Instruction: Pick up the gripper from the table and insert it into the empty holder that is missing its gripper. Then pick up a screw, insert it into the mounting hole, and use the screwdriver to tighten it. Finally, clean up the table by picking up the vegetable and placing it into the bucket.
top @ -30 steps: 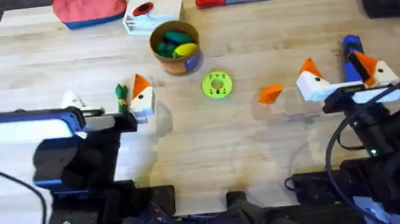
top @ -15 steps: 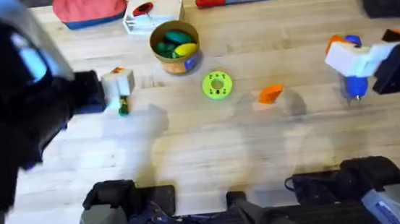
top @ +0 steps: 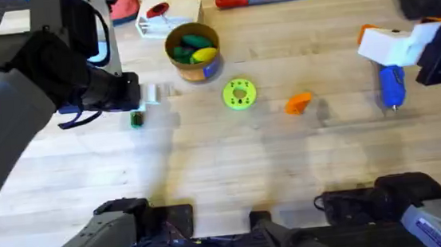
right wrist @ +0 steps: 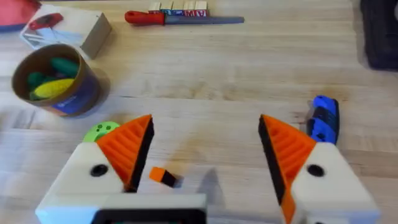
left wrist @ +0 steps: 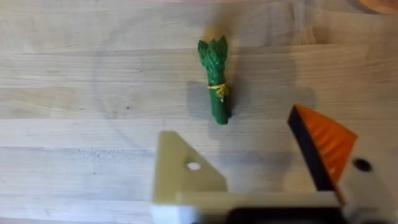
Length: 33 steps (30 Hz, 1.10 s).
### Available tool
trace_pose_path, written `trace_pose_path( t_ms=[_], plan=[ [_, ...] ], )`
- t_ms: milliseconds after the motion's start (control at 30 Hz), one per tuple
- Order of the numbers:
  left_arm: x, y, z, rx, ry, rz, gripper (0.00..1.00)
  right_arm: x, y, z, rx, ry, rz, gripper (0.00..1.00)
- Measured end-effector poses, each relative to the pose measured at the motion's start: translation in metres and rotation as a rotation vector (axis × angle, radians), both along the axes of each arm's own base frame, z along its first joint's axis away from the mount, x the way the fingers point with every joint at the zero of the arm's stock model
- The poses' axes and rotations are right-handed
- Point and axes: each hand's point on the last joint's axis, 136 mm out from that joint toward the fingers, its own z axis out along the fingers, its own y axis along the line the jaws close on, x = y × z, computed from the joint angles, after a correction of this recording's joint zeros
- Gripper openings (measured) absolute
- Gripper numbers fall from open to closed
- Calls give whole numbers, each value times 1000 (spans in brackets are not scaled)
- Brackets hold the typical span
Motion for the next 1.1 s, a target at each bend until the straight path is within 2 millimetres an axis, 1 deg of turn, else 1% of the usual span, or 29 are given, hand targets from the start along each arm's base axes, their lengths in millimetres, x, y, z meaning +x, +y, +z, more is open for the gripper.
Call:
trace_pose_path(
  t_ms=[133, 167, 200, 233, 300, 367, 400, 433, 467, 567, 667, 767, 833, 867, 967, 1100],
  plan=[
    [-1, -3, 11, -12, -47, -13, 113, 0, 0, 0, 1, 0, 2, 991],
    [-2, -4, 16, -11, -64, -23, 33, 0, 0, 0, 1, 0, 2, 992],
    [-3, -5, 21, -12, -87, -34, 31, 0, 0, 0, 1, 0, 2, 992],
    [-3, -9, 28, -16, -113, -48, 77, 0, 0, 0, 1, 0, 2, 992],
    [-6, -23, 46, -36, -190, -117, 384, 0, 1, 0, 2, 0, 4, 992],
    [-10, -46, 70, -73, -300, -222, 720, 0, 1, 0, 2, 0, 4, 992],
    [-13, -57, 81, -93, -349, -268, 854, 0, 1, 0, 2, 0, 4, 992],
    [-18, -70, 95, -123, -408, -322, 953, 0, 1, 0, 2, 0, 4, 992],
    [-24, -80, 107, -149, -464, -372, 978, 0, 1, 0, 2, 0, 4, 992],
    [-44, -110, 149, -232, -643, -524, 986, 0, 1, 0, 2, 0, 4, 992],
    [-61, -126, 181, -290, -777, -618, 987, 0, 1, 0, 2, 0, 4, 992],
    [-69, -135, 204, -324, -877, -672, 988, 0, 1, 0, 2, 0, 4, 992],
    [-72, -137, 210, -336, -903, -687, 988, 0, 1, 0, 2, 0, 4, 992],
    [-73, -138, 210, -339, -901, -690, 988, 0, 1, 0, 2, 0, 4, 992],
    [-79, -138, 196, -349, -831, -700, 988, 0, 1, 0, 2, 0, 4, 992],
    [-87, -144, 188, -382, -786, -735, 987, 0, 1, 0, 2, 0, 4, 991]
  ],
)
